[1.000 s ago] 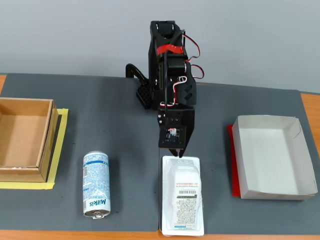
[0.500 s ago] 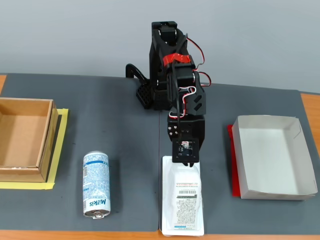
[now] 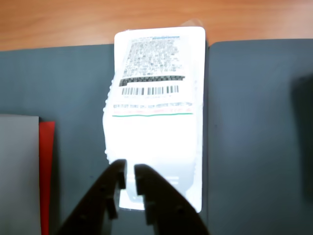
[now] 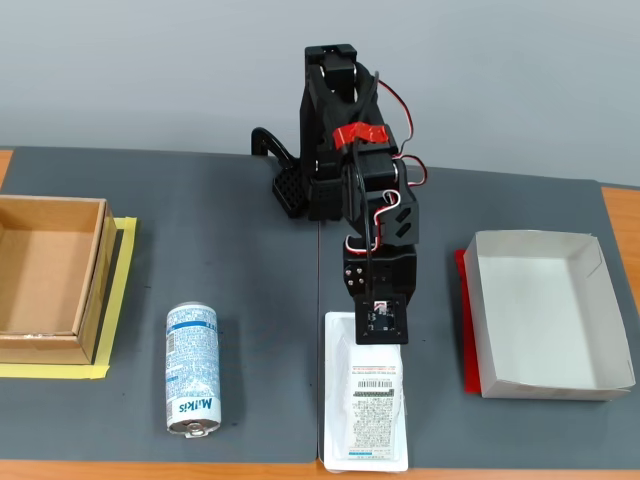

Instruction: Pick the sandwich and put it in the gray box

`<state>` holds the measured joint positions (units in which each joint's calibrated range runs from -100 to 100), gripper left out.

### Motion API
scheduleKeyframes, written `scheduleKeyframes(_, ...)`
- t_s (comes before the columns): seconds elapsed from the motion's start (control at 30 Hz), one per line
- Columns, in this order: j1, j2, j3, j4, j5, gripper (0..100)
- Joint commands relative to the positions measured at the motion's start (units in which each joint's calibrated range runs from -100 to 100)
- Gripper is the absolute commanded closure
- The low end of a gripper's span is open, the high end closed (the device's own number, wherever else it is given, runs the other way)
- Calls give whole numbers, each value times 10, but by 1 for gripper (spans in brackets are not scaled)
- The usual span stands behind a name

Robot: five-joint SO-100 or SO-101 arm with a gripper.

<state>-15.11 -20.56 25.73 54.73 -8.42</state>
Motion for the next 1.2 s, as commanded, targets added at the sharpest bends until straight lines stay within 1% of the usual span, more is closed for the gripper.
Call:
scheduleKeyframes(0.0, -1, -4, -31, -6, 1, 98)
scheduleKeyframes(0.1, -1, -4, -31, -6, 1, 92)
scheduleKeyframes(0.27, -1, -3, -31, 0, 1, 73)
scheduleKeyframes(0.33, -2, -3, -31, 0, 12, 66)
scheduleKeyframes(0.47, -3, -3, -30, 0, 20, 58)
scheduleKeyframes(0.6, -4, -3, -29, -1, 31, 57)
scheduleKeyframes(0.9, -25, 23, -35, -8, 29, 57)
scheduleKeyframes(1.17, -39, 81, -108, -8, 27, 57)
